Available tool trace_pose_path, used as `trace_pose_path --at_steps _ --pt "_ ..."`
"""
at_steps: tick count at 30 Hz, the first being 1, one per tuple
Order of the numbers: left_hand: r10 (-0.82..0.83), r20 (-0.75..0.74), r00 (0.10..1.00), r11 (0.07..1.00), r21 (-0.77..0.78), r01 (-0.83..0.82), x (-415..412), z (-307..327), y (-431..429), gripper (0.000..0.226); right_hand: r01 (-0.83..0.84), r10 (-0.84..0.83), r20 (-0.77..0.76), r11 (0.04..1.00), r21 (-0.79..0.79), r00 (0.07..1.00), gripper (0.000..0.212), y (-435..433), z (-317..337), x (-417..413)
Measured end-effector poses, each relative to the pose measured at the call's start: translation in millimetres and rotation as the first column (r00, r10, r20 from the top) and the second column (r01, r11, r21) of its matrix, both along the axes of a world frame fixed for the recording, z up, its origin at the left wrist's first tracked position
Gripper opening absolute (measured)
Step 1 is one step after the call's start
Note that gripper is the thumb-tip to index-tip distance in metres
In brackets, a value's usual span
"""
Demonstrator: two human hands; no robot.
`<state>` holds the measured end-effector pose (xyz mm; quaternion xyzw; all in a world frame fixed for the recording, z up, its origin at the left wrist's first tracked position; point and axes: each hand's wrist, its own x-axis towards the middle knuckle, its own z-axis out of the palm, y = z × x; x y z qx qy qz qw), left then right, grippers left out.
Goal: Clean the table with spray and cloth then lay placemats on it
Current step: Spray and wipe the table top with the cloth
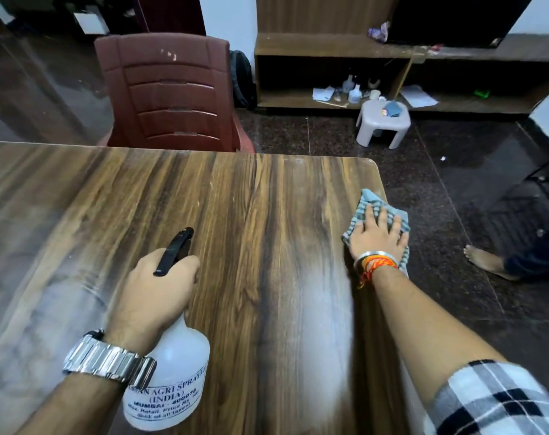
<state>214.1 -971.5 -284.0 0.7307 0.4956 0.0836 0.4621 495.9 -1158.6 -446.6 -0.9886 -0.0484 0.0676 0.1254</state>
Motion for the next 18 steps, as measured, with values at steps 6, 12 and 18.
trace_pose_path --at_steps 6,12,18 --pt "-0.056 -0.025 0.998 0.998 -0.019 0.056 -10.2 -14.8 -25.1 0.019 -0.322 0.322 0.007 0.946 -0.046 0.947 0.056 19.1 1.7 -117.2" --pt "-0.055 -0.062 0.997 0.997 -0.057 0.051 -25.4 -38.9 -60.4 0.022 -0.651 0.650 -0.056 0.759 -0.014 0.758 0.064 13.7 8.7 -193.3" --pt "0.007 -0.087 0.996 1.000 -0.023 -0.009 -58.7 -31.6 -90.7 0.021 -0.286 0.287 0.007 0.956 -0.059 0.958 0.058 -82.0 2.9 -176.4"
